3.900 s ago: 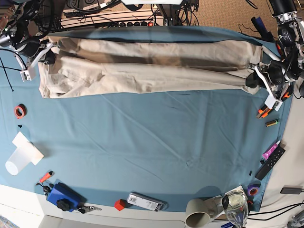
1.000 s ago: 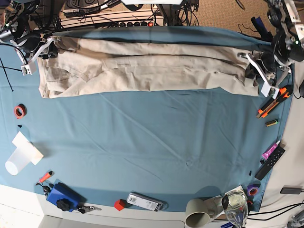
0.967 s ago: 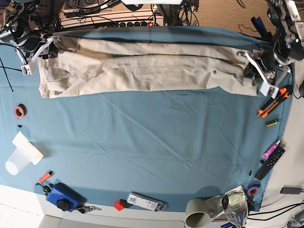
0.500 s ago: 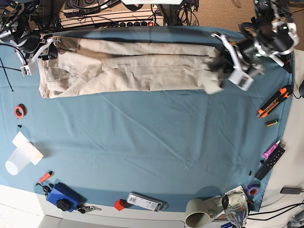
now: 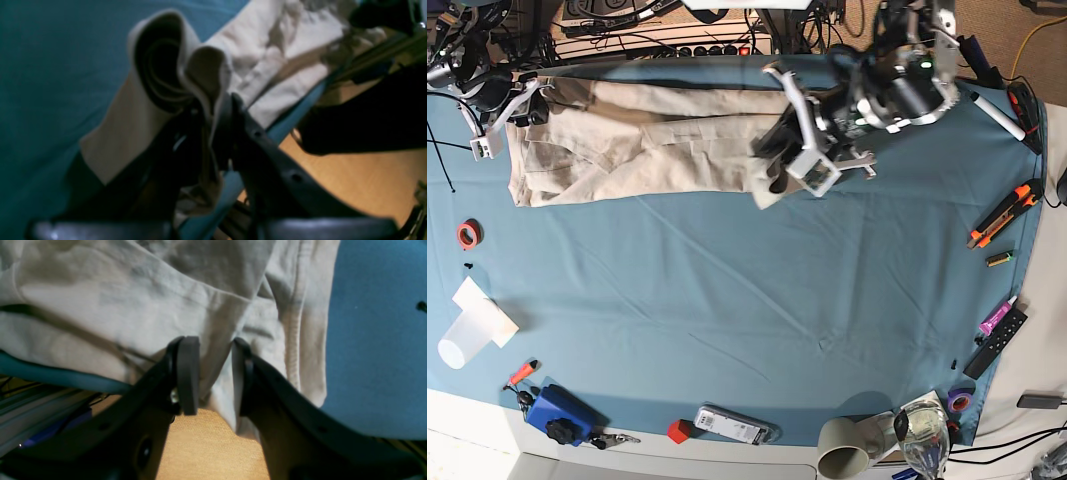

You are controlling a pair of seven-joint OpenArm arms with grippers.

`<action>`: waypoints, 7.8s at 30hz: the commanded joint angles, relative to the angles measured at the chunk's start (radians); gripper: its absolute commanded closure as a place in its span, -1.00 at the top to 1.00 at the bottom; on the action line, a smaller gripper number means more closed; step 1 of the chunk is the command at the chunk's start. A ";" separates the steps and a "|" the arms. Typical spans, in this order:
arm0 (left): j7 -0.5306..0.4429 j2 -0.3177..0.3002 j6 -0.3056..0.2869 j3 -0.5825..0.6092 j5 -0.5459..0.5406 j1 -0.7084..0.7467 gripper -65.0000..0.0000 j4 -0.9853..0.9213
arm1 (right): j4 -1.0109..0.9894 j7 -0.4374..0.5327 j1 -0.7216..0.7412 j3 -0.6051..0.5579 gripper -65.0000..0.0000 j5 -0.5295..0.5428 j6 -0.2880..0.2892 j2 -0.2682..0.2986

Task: Fold the T-shirt properly
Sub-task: 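Carry the strip end with the left gripper toward the middle, folding it over, then open the left gripper and grasp the strip's other end with the right gripper, then fold the strip end with the right gripper over onto the folded part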

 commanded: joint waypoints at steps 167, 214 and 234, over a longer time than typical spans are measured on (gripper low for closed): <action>0.010 0.077 0.090 0.167 0.136 0.077 -1.00 -0.023 | -0.508 -0.050 0.200 -0.142 -0.03 0.206 0.069 0.080; 0.024 -0.023 0.215 0.166 0.286 0.232 -1.00 0.109 | -0.161 -0.050 0.375 0.096 -1.00 0.367 0.069 -0.008; -0.013 -0.023 0.203 0.166 0.287 0.232 -1.00 0.109 | -0.113 -0.050 0.349 -0.453 -1.00 0.341 0.069 -0.019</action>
